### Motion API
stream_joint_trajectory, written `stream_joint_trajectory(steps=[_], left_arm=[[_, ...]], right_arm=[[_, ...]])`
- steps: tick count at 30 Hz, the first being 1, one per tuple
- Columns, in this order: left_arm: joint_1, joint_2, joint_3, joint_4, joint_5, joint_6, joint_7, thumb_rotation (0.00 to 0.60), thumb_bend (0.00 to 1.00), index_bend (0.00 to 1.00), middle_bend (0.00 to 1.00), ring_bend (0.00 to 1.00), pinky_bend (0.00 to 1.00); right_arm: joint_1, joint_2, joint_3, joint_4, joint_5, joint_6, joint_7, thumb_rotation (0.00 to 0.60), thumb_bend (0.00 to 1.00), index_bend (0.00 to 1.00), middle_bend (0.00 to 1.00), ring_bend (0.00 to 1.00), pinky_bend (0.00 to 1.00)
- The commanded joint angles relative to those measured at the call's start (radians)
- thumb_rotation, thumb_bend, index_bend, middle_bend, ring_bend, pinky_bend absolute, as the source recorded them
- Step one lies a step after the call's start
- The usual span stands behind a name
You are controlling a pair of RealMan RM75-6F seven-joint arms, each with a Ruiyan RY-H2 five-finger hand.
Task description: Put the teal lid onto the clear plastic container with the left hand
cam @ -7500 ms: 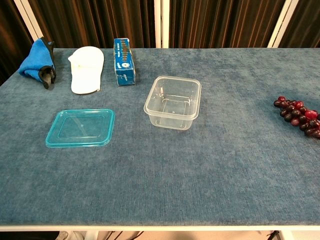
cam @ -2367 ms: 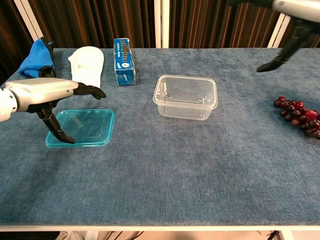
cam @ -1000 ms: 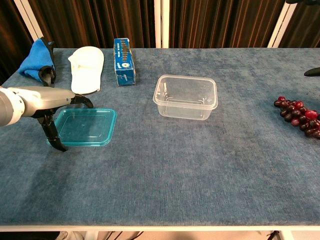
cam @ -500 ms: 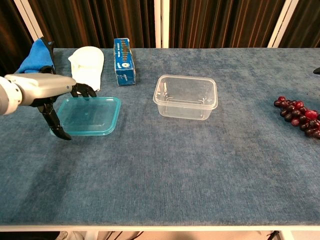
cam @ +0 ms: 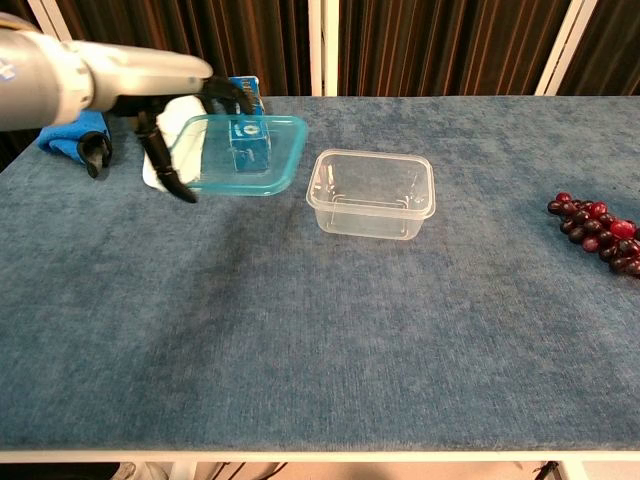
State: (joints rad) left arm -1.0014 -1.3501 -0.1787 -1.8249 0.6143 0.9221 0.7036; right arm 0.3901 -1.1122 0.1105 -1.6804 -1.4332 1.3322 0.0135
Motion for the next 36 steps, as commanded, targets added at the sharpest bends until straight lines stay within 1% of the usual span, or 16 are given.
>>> stream_joint_trajectory(steps=[1, 9, 13, 16, 19, 26, 36], left_arm=[[-0.133, -0.060, -0.041, 0.059, -0.148, -0.056, 0.074, 0.600, 0.06, 0.41, 0.31, 0.17, 0.07], [-0.328, -0.187, -0.047, 0.206, -0.399, -0.091, 0.151, 0.600, 0.06, 0.40, 0.31, 0.17, 0.07], [-0.408, -0.234, -0.058, 0.265, -0.539, -0.077, 0.181, 0.600, 0.06, 0.40, 0.31, 0.17, 0.07], [-0.458, -0.259, -0.062, 0.300, -0.623, -0.053, 0.212, 0.600, 0.06, 0.40, 0.30, 0.17, 0.07], [-0.494, -0.281, -0.068, 0.332, -0.680, -0.023, 0.241, 0.600, 0.06, 0.40, 0.30, 0.17, 0.07], [-0.533, -0.339, -0.090, 0.378, -0.726, 0.042, 0.273, 0.600, 0.06, 0.40, 0.30, 0.17, 0.08], [-0.558, -0.378, -0.126, 0.382, -0.747, 0.073, 0.320, 0.600, 0.06, 0.40, 0.30, 0.17, 0.08]], right_arm=[[-0.013, 0.009, 0.001, -0.008, -0.002, 0.013, -0.001, 0.600, 0.00, 0.00, 0.00, 0.00, 0.00], [-0.032, 0.017, 0.002, -0.010, -0.003, 0.016, 0.005, 0.600, 0.00, 0.00, 0.00, 0.00, 0.00], [-0.036, 0.017, 0.004, -0.003, -0.006, 0.011, 0.018, 0.600, 0.00, 0.00, 0.00, 0.00, 0.00], [-0.039, 0.018, 0.005, 0.004, -0.013, 0.010, 0.030, 0.600, 0.00, 0.00, 0.00, 0.00, 0.00], [-0.044, 0.021, 0.005, 0.013, -0.018, 0.012, 0.044, 0.600, 0.00, 0.00, 0.00, 0.00, 0.00], [-0.055, 0.030, 0.005, 0.029, -0.025, 0.011, 0.075, 0.600, 0.00, 0.00, 0.00, 0.00, 0.00], [-0.066, 0.033, 0.004, 0.048, -0.034, 0.009, 0.109, 0.600, 0.00, 0.00, 0.00, 0.00, 0.00]])
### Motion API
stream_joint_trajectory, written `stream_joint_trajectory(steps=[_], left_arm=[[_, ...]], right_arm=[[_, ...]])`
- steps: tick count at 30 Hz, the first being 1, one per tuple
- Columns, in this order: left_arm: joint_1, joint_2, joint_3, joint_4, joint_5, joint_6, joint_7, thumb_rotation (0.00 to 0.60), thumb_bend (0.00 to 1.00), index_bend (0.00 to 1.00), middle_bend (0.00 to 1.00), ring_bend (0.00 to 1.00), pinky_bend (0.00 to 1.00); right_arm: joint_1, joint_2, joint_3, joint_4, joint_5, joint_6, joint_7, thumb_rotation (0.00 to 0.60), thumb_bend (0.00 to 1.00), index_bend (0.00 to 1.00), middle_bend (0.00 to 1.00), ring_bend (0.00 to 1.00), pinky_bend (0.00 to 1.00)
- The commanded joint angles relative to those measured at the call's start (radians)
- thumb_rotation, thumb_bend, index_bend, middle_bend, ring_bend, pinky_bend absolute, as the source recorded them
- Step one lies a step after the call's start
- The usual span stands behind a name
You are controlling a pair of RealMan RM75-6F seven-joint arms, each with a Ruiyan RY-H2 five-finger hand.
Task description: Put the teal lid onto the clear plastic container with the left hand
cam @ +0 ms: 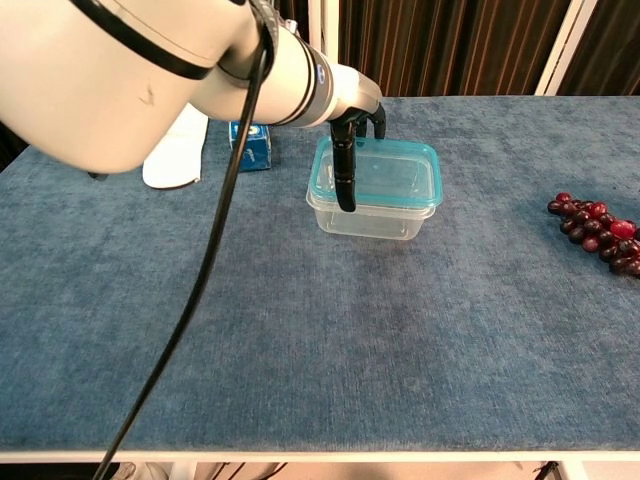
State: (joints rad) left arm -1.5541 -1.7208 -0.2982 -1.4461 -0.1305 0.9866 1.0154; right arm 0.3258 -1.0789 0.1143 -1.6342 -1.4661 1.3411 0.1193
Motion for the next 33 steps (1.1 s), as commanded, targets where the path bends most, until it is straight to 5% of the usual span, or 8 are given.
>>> stream_joint_trajectory(steps=[1, 33], left_arm=[[-0.009, -0.012, -0.009, 0.006, -0.005, 0.013, 0.016, 0.600, 0.06, 0.40, 0.30, 0.17, 0.08], [-0.007, -0.068, -0.071, 0.079, -0.053, 0.031, 0.173, 0.600, 0.06, 0.40, 0.29, 0.16, 0.07]], right_arm=[[-0.003, -0.001, 0.000, 0.004, -0.002, 0.000, 0.006, 0.600, 0.00, 0.00, 0.00, 0.00, 0.00], [-0.022, -0.001, 0.006, 0.021, -0.004, -0.006, 0.033, 0.600, 0.00, 0.00, 0.00, 0.00, 0.00]])
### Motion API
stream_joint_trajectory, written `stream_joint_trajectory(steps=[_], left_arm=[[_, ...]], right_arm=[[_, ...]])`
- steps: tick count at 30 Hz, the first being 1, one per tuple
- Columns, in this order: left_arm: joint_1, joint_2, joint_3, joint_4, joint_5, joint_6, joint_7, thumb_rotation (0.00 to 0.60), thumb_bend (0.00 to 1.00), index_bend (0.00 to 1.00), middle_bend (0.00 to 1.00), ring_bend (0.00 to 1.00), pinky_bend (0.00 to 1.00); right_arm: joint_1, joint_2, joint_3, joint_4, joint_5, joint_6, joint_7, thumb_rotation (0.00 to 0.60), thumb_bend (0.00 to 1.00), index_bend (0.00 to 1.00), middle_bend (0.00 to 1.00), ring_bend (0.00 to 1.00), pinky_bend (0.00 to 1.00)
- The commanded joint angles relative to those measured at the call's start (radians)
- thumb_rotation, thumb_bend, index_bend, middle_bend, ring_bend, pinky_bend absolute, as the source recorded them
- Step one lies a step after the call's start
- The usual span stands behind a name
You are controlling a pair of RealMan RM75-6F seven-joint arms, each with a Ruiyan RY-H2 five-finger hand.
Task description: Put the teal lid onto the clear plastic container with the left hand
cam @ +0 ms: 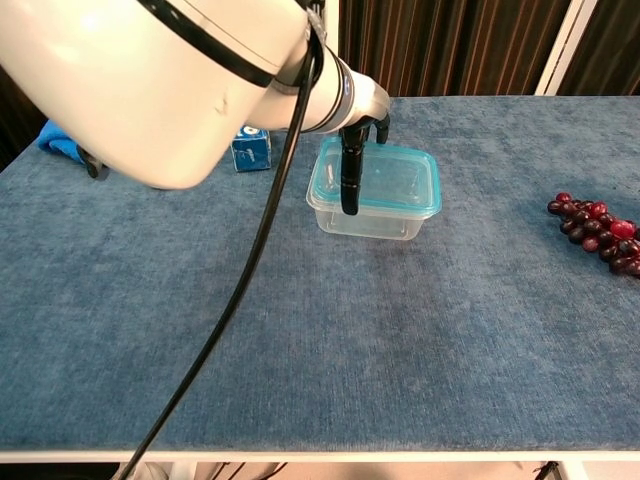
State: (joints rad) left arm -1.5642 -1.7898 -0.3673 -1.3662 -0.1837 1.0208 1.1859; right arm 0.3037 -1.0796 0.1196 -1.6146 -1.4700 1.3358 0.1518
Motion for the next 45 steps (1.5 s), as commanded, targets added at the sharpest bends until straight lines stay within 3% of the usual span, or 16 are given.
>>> stream_joint_trajectory(steps=[1, 19, 31, 41, 45], left_arm=[[0.005, 0.002, -0.003, -0.001, -0.002, -0.006, 0.005, 0.600, 0.06, 0.40, 0.29, 0.16, 0.07], [0.010, -0.020, -0.020, 0.051, -0.016, -0.031, 0.043, 0.600, 0.06, 0.39, 0.29, 0.16, 0.07], [0.021, -0.017, -0.025, 0.029, -0.008, -0.014, 0.052, 0.600, 0.06, 0.37, 0.28, 0.15, 0.07], [0.026, -0.023, -0.036, 0.029, -0.026, -0.017, 0.063, 0.600, 0.02, 0.13, 0.14, 0.05, 0.08], [0.027, -0.022, -0.038, 0.022, -0.017, -0.013, 0.063, 0.600, 0.02, 0.10, 0.11, 0.02, 0.08]], right_arm=[[-0.001, -0.001, 0.001, 0.003, 0.000, 0.000, 0.002, 0.600, 0.00, 0.00, 0.00, 0.00, 0.00], [-0.008, -0.005, 0.003, 0.017, 0.005, -0.004, 0.012, 0.600, 0.00, 0.00, 0.00, 0.00, 0.00], [-0.008, -0.009, 0.004, 0.020, -0.001, -0.005, 0.018, 0.600, 0.00, 0.00, 0.00, 0.00, 0.00], [-0.016, -0.005, 0.005, 0.015, -0.004, 0.005, 0.017, 0.600, 0.00, 0.00, 0.00, 0.00, 0.00], [-0.018, -0.002, 0.005, 0.011, -0.005, 0.009, 0.016, 0.600, 0.00, 0.00, 0.00, 0.00, 0.00]])
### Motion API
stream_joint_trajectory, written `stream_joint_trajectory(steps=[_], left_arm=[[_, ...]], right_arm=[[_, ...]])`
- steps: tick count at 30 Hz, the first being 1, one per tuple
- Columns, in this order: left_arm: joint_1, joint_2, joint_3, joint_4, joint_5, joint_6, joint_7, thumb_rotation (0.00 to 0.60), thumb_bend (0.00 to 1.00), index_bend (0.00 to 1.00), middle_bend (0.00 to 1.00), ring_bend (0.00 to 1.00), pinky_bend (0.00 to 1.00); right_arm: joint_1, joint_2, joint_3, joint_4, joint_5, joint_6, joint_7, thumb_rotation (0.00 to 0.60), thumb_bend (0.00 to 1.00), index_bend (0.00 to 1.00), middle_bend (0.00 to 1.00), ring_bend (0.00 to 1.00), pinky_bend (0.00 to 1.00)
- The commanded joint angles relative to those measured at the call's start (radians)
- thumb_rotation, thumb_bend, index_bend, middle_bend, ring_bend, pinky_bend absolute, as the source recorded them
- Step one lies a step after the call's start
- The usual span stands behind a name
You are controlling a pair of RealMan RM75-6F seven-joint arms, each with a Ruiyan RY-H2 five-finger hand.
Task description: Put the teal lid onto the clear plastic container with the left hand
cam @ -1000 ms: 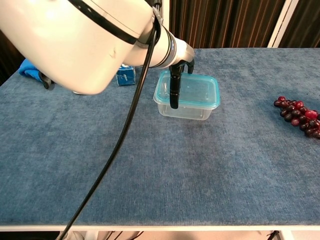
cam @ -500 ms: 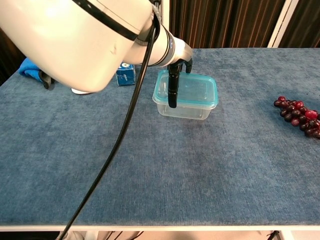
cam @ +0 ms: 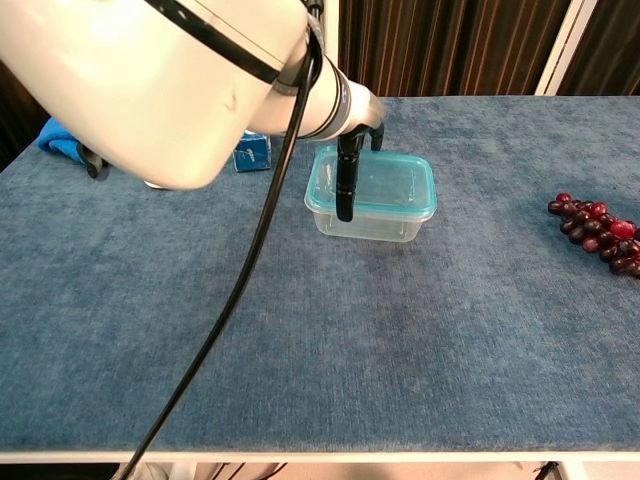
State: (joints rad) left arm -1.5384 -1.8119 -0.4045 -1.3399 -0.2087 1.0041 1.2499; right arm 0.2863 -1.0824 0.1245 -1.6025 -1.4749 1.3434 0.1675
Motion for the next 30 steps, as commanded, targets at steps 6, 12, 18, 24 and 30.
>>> stream_joint_trajectory(steps=[6, 12, 18, 24, 30], left_arm=[[0.003, 0.001, -0.003, -0.014, 0.013, 0.008, -0.001, 0.600, 0.02, 0.06, 0.03, 0.00, 0.08], [0.006, 0.005, -0.007, -0.031, 0.021, 0.019, -0.006, 0.600, 0.02, 0.04, 0.00, 0.00, 0.07], [0.047, 0.058, -0.021, -0.123, 0.093, 0.027, -0.074, 0.600, 0.02, 0.02, 0.00, 0.00, 0.04], [0.168, 0.183, 0.016, -0.330, 0.360, 0.078, -0.239, 0.600, 0.02, 0.02, 0.00, 0.00, 0.01], [0.270, 0.261, 0.119, -0.401, 0.630, -0.007, -0.374, 0.600, 0.00, 0.13, 0.06, 0.00, 0.00]], right_arm=[[-0.005, 0.002, -0.001, -0.003, -0.003, 0.006, 0.001, 0.600, 0.00, 0.00, 0.00, 0.00, 0.00], [-0.006, 0.003, 0.000, -0.006, -0.007, 0.009, 0.003, 0.600, 0.00, 0.00, 0.00, 0.00, 0.00], [0.002, 0.011, -0.017, -0.011, -0.050, 0.000, 0.003, 0.600, 0.00, 0.00, 0.00, 0.00, 0.00], [0.034, 0.042, -0.044, -0.038, -0.113, -0.047, -0.013, 0.600, 0.00, 0.00, 0.00, 0.00, 0.00], [0.048, 0.047, -0.038, -0.061, -0.116, -0.052, -0.022, 0.600, 0.00, 0.00, 0.00, 0.00, 0.00]])
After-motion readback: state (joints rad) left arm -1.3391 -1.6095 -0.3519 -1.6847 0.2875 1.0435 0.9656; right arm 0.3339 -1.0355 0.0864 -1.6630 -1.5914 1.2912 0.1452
